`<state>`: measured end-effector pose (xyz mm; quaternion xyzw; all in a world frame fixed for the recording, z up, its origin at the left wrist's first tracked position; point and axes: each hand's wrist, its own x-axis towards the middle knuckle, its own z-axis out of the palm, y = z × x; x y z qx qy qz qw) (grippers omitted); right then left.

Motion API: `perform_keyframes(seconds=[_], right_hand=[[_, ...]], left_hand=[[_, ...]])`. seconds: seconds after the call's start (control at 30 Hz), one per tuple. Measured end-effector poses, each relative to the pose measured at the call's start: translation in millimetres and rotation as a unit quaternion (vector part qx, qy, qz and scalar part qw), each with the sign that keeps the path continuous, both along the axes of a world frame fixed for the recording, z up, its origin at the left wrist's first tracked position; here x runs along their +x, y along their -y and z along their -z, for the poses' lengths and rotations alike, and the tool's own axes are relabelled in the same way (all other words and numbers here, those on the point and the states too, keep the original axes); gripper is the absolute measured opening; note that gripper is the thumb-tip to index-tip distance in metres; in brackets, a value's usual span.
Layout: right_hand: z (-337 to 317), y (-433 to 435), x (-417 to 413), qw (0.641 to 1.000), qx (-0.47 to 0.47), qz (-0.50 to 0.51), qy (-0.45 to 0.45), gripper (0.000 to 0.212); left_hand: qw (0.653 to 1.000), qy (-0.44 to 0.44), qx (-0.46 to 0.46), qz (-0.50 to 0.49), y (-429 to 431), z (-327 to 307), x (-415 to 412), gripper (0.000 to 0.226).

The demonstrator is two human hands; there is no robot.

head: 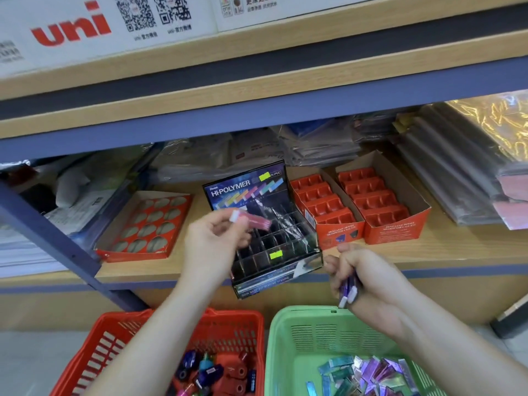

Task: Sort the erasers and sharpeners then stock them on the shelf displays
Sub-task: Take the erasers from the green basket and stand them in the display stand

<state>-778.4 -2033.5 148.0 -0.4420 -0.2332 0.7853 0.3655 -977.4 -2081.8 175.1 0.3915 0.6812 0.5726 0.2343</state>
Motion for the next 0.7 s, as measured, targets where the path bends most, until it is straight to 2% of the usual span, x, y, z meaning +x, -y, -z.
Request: perform_keyframes(seconds=[0.13, 0.2, 0.3, 0.47, 0.6, 0.7], right_hand=[[-0.7, -4.7, 2.5, 0.999, -0.004, 0.010, -0.045, 0.068], [-4.6, -3.9, 3.4, 0.997, -0.006, 0.005, -0.071, 0.068], [-8.6, -1.8, 5.8, 0.996, 0.006, -0.020, -0.090, 0.061], [-14.7, 1.4, 7.7, 0.997, -0.008, -0.003, -0.077, 0.046], [-14.2, 0.4, 6.4, 0.998, -0.024, 0.010, -0.061, 0.029], [-12.8, -0.8, 6.2, 0.997, -0.029, 0.009, -0.074, 0.028]], left_hand=[[0.978, -0.204, -0.040, -0.028, -20.4, -0.1, -46.3, 0.016], [0.953, -0.294, -0.072, -0.020, -27.8, 4.9, -55.8, 0.018], [0.921, -0.380, -0.086, -0.015, -35.8, 11.1, -60.4, 0.016], [0.879, -0.472, -0.069, 0.011, -45.9, 21.7, -62.5, 0.016], [0.865, -0.494, -0.084, 0.012, -54.3, 28.9, -63.5, 0.015], [0.858, -0.506, -0.092, 0.011, -58.2, 32.9, -62.9, 0.015]])
